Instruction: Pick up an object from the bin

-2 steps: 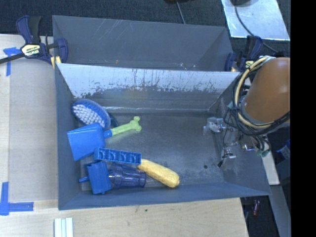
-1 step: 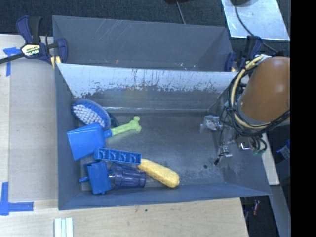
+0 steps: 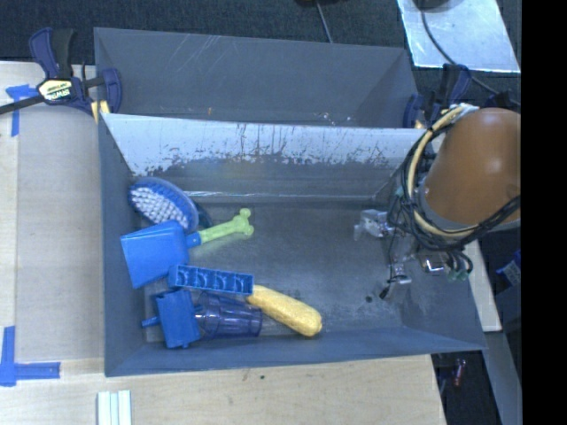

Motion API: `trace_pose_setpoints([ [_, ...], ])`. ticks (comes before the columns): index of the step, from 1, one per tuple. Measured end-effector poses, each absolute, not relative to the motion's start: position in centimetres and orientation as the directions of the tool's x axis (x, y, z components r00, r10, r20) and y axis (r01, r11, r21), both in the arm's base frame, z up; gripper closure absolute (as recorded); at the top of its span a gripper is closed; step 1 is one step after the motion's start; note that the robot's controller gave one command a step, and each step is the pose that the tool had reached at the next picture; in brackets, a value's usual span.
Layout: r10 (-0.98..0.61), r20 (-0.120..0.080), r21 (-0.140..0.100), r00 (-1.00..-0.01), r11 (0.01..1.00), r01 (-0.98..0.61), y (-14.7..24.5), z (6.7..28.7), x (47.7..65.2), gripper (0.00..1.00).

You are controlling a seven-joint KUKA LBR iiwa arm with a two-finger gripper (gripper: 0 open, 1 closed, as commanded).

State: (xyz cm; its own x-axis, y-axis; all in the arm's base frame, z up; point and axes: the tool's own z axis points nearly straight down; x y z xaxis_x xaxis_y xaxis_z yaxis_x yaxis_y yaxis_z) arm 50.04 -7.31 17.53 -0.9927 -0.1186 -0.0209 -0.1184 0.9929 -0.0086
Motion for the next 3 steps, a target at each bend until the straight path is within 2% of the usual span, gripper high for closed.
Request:
trace_pose_setpoints([
  [1, -0.167, -0.021, -0.009, -0.986, 0.986, -0.167, -7.2, 16.7, 48.8, 0.0],
  [2, -0.2, -0.013, -0.004, -0.98, 0.98, -0.2, -2.4, 7.9, 50.3, 0.0],
  [3, -0.481, -0.028, -0.024, -0.876, 0.877, -0.481, 5.5, 9.3, 52.5, 0.0],
])
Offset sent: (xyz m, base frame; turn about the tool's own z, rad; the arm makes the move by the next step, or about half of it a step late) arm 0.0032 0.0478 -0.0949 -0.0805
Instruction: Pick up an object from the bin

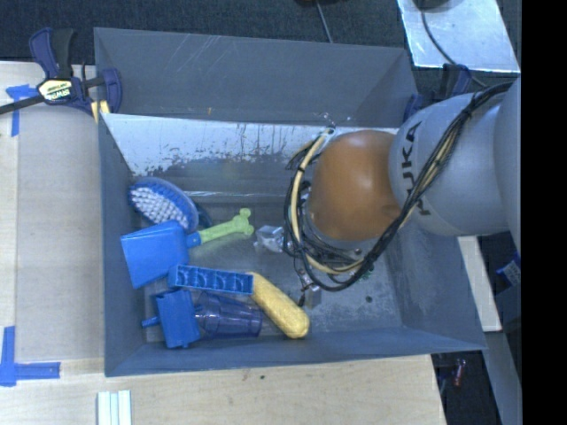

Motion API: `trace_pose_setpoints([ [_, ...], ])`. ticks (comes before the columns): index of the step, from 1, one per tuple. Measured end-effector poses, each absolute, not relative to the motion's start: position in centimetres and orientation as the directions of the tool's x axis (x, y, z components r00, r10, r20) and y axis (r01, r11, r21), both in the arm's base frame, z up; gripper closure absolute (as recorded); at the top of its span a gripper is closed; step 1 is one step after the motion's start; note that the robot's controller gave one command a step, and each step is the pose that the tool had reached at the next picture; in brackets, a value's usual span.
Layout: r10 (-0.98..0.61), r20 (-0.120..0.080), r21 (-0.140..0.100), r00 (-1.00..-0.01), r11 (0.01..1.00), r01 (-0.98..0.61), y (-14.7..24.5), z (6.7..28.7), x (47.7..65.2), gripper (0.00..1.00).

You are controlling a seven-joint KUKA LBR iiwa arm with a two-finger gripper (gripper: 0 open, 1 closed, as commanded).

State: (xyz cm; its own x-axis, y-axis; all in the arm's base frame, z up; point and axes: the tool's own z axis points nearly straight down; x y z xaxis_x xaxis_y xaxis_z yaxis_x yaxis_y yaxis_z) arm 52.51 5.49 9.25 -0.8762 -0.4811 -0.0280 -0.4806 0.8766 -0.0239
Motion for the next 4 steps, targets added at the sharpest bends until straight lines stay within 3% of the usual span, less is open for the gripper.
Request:
trace_pose_setpoints([
  [1, -0.229, -0.019, -0.009, -0.973, 0.973, -0.229, 2.9, 7.2, 48.8, 0.0],
  [2, -0.464, -0.033, -0.02, -0.885, 0.886, -0.463, 8.8, 9.3, 59.3, 0.0],
  [3, -0.469, -0.036, -0.02, -0.883, 0.883, -0.468, 9.4, 9.5, 59.9, 0.0],
  [4, -0.464, -0.047, -0.024, -0.884, 0.886, -0.464, 7.2, 7.2, 57.8, 0.0],
])
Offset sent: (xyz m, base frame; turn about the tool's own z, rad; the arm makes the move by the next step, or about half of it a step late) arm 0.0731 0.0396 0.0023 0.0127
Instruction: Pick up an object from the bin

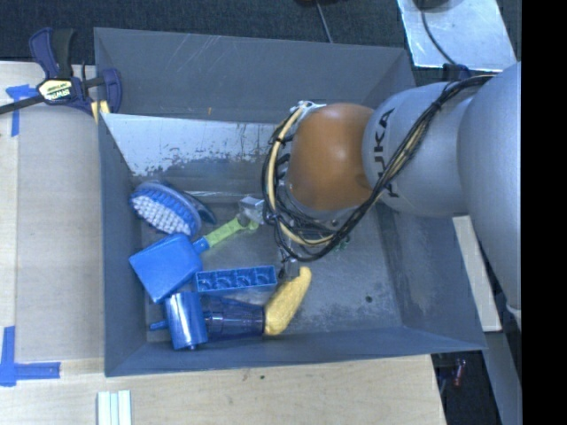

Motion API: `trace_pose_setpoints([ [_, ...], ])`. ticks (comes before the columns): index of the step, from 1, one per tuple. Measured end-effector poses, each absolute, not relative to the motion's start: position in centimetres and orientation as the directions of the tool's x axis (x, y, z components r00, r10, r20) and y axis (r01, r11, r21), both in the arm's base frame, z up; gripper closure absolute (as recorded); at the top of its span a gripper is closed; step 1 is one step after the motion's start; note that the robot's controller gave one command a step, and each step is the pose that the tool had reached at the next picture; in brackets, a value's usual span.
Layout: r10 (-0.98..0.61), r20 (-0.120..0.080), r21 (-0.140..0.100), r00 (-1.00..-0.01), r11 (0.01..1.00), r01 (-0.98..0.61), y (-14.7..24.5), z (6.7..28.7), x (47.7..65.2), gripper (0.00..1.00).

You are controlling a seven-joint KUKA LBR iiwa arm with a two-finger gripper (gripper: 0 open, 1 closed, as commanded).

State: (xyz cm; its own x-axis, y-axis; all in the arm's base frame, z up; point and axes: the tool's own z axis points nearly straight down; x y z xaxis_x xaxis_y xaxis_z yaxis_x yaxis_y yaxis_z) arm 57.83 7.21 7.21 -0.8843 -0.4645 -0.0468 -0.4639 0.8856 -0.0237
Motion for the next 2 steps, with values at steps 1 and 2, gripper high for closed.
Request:
trace_pose_setpoints([
  [1, -0.454, -0.045, -0.023, -0.89, 0.891, -0.453, 8.7, 7.3, 59.5, 0.0],
  [2, -0.456, -0.043, -0.017, -0.889, 0.89, -0.456, 8.2, 10.0, 59.7, 0.0],
])
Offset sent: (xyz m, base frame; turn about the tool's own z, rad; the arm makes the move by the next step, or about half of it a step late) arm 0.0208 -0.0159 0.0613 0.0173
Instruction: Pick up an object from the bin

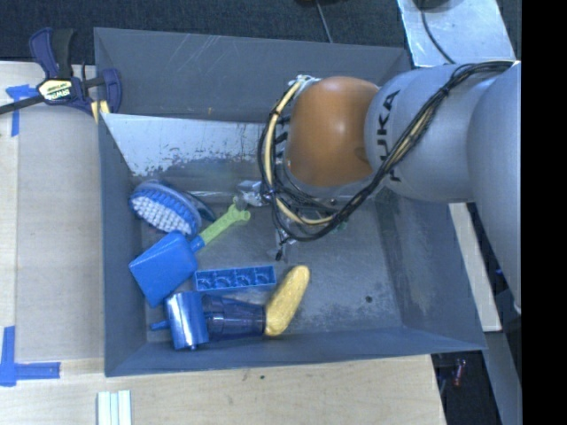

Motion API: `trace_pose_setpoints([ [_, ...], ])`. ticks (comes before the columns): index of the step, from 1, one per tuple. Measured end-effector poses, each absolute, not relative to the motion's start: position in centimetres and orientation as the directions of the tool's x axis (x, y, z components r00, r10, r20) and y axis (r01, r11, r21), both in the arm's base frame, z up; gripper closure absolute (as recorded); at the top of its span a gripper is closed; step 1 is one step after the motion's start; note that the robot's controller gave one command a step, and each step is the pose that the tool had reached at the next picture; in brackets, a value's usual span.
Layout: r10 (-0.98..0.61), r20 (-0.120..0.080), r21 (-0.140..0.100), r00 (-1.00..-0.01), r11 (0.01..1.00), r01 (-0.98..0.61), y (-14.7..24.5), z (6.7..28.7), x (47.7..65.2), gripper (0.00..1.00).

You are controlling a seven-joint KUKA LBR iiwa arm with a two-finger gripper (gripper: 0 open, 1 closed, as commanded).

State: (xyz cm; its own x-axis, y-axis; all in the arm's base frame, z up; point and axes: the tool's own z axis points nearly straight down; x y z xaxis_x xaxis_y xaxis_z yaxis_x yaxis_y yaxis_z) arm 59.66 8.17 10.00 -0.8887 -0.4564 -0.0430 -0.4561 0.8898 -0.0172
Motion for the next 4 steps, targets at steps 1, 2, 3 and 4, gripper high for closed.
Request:
trace_pose_setpoints([
  [1, -0.752, -0.042, -0.037, -0.657, 0.659, -0.752, 11.5, 15.0, 61.6, 0.0],
  [2, -0.713, -0.049, -0.042, -0.7, 0.701, -0.712, 12.0, 13.2, 61.2, 0.0],
  [3, -0.645, -0.053, -0.036, -0.762, 0.764, -0.644, 11.8, 17.4, 60.5, 0.0],
  [4, -0.506, -0.053, -0.024, -0.861, 0.862, -0.506, 10.7, 12.6, 60.7, 0.0],
])
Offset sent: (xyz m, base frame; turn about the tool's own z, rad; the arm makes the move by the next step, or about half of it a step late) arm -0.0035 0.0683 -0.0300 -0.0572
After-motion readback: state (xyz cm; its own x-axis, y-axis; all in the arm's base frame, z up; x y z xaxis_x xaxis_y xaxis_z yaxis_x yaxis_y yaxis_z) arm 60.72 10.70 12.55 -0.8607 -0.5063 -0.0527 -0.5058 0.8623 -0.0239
